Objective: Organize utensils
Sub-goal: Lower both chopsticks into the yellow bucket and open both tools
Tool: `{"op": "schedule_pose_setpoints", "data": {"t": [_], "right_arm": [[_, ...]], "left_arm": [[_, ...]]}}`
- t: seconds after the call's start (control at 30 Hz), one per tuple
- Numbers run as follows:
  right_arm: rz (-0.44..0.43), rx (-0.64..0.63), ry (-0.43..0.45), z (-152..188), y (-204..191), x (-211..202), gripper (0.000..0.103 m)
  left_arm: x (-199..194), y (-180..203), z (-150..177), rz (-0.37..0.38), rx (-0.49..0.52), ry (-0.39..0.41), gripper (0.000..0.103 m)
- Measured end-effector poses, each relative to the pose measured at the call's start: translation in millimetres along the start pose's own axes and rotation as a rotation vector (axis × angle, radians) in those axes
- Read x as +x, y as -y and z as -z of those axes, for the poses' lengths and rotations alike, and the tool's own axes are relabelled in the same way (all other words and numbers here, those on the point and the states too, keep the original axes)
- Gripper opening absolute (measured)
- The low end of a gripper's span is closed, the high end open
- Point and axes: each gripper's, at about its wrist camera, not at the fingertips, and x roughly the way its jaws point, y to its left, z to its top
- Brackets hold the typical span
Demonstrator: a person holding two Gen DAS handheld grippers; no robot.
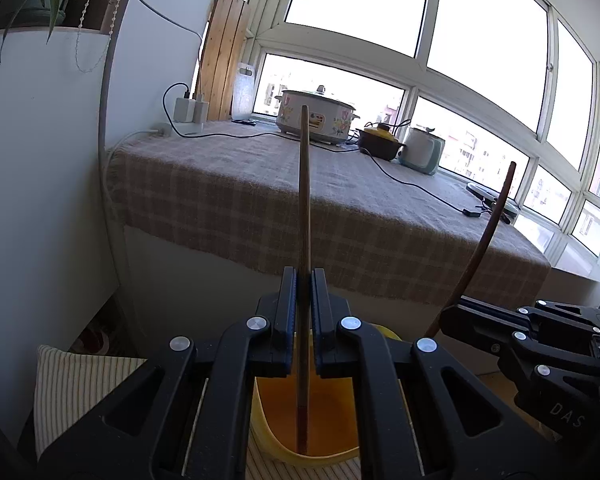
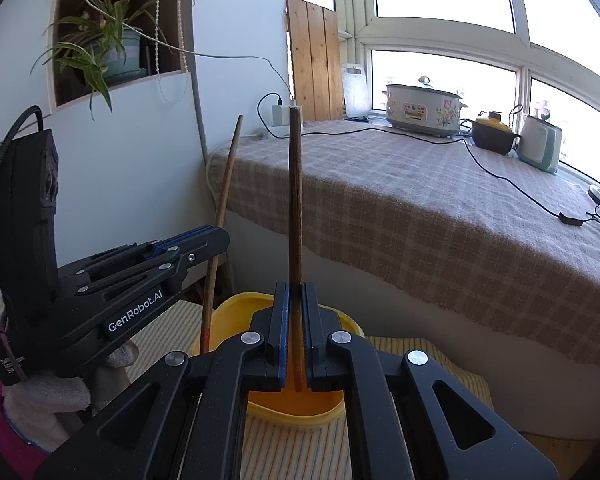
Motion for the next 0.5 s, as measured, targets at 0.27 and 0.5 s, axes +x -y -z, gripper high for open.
{"op": "schedule_pose_setpoints", "data": {"t": [0.27, 0.5], "right_arm": [[0.023, -0.024, -0.022, 15, -4, -3, 0.004], [0.031, -0.015, -0.044, 25, 0, -2, 0.004]], "left_arm": [[-3, 4, 10, 0.003, 0.019, -0.019, 0.005], [2, 11, 21, 0.005, 0.025, -0.043, 0.005]]}}
